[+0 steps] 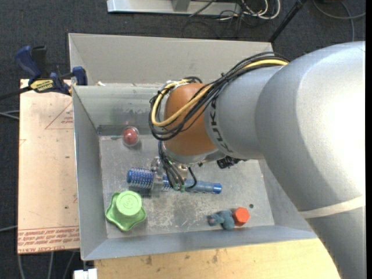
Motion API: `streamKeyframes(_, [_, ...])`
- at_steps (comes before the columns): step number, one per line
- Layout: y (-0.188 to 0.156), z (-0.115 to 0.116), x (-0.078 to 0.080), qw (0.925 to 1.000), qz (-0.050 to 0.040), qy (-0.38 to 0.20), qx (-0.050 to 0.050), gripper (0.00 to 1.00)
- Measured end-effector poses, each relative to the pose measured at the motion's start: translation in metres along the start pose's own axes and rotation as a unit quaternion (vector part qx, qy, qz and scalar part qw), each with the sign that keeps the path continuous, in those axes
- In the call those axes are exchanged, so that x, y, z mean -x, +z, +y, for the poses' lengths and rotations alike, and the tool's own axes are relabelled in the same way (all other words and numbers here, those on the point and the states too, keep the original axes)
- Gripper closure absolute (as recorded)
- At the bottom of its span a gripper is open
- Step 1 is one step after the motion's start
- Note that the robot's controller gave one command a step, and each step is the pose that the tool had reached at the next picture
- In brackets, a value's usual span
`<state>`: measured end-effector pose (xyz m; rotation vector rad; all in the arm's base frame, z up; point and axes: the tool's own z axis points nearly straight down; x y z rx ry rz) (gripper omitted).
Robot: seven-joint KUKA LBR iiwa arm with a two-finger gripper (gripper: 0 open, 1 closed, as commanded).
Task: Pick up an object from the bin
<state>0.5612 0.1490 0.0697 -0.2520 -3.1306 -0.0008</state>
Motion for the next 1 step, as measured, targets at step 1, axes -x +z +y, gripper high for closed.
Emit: streamKeyframes(1, [-0.1561,-0.0115,0.0207,1.0,-0.0049,0.008,0.002,1.0])
